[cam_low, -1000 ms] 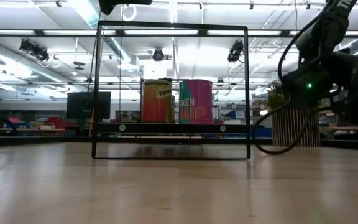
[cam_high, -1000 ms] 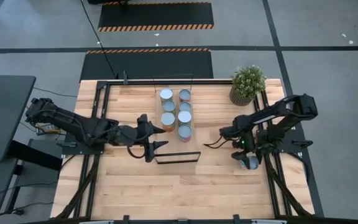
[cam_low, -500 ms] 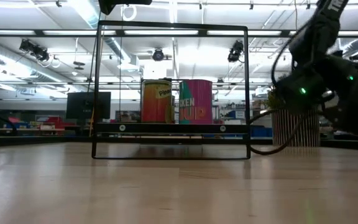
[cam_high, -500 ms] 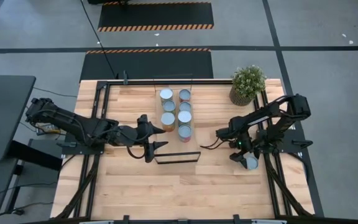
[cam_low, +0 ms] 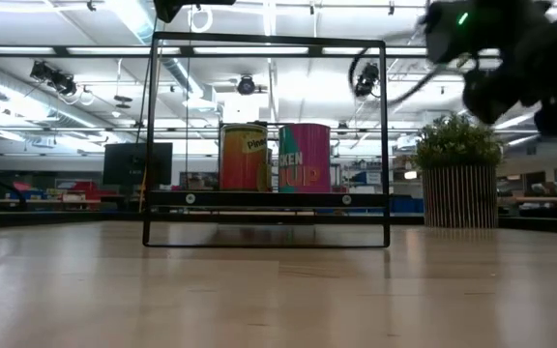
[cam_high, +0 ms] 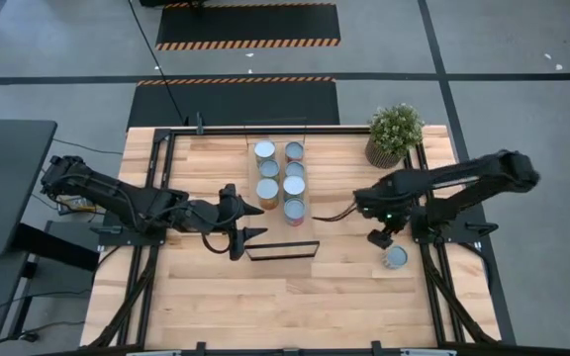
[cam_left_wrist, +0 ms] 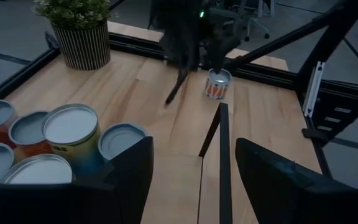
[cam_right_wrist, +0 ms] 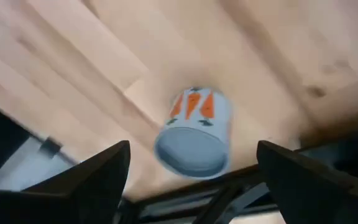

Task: Pick and place cans onto a shelf
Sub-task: Put the white can on the shelf

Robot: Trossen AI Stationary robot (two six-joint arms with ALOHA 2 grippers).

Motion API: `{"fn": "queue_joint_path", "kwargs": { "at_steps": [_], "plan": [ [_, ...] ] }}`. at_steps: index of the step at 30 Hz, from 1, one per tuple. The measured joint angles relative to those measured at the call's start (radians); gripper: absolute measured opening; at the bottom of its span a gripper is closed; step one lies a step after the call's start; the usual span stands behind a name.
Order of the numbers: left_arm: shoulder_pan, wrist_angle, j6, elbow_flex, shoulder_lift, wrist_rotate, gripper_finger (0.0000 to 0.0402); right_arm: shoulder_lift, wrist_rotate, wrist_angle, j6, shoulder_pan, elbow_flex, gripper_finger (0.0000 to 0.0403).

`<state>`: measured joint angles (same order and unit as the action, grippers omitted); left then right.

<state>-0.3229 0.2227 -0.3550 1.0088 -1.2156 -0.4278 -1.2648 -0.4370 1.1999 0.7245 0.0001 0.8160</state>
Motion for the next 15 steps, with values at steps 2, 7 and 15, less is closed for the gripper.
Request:
{"fn": "queue_joint_path", "kwargs": {
  "at_steps": [2,7,15],
  "plan": [
    [0.0,0.0,0.0,0.0,0.0,0.0,0.0233,0.091,0.064,0.008,0.077,0.048,-0.01,0.0358],
    [0.0,0.0,0.0,0.0,0.0,0.0,0.0233,0.289,0.205,-0.004,0.346,0.189,-0.081,0.0359],
    [0.0,0.001,-0.002,0.0,0.0,0.01,0.0233,0.323,0.314,-0.022,0.571,0.456,-0.081,0.0361]
  ]
}}
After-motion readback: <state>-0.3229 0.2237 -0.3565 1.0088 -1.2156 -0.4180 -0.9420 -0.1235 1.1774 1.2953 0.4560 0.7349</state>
